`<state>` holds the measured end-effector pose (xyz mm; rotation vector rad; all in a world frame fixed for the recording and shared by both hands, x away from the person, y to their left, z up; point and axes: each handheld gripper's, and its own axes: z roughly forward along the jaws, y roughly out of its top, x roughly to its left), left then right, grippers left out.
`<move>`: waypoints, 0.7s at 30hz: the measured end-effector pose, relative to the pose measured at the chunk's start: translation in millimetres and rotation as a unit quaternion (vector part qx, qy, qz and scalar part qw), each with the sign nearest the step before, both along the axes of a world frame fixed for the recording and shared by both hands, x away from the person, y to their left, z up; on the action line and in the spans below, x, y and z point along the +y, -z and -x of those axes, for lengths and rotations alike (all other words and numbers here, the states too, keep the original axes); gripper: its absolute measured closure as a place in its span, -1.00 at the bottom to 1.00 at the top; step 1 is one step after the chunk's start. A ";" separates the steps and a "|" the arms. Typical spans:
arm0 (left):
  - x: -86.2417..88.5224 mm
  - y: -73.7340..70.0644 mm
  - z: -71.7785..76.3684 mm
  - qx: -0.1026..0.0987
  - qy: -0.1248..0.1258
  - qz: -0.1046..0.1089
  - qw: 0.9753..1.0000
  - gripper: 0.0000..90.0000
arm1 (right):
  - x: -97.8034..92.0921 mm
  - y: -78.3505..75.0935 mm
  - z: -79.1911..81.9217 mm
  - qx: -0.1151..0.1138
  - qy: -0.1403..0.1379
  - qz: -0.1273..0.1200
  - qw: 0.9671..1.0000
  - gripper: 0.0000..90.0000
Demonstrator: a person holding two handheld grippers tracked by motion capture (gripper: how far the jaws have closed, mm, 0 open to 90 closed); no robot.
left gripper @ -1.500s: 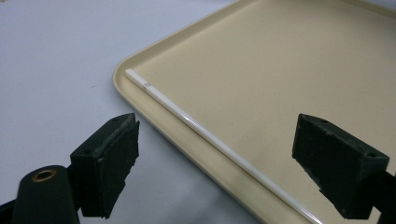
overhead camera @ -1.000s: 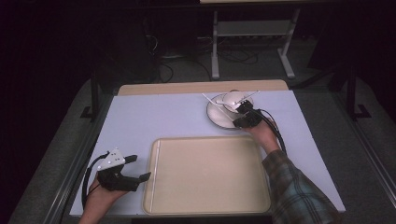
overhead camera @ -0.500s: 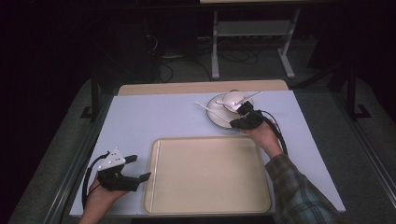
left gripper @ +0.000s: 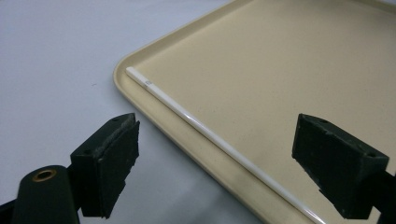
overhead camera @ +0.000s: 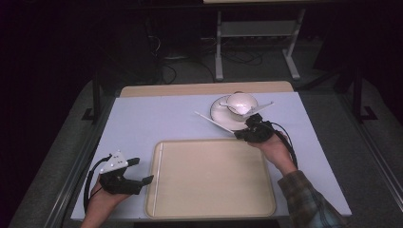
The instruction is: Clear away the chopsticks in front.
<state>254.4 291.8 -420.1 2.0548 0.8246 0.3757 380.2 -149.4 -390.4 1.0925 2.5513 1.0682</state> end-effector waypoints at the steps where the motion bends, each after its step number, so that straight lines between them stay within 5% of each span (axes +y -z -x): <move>1: -0.1 0.0 0.0 0.000 0.000 0.000 1.000 -0.69 | -0.1 -0.8 3.3 -0.003 -0.004 -0.001 1.000 0.91; 12: -0.6 0.4 0.3 0.001 0.000 -0.001 1.000 -0.69 | 3.1 -6.0 41.7 -0.009 -0.041 -0.011 0.999 0.91; 21: -0.8 0.4 0.5 0.001 0.000 -0.001 1.000 -0.69 | 13.4 2.8 62.3 0.008 -0.069 -0.005 0.998 0.91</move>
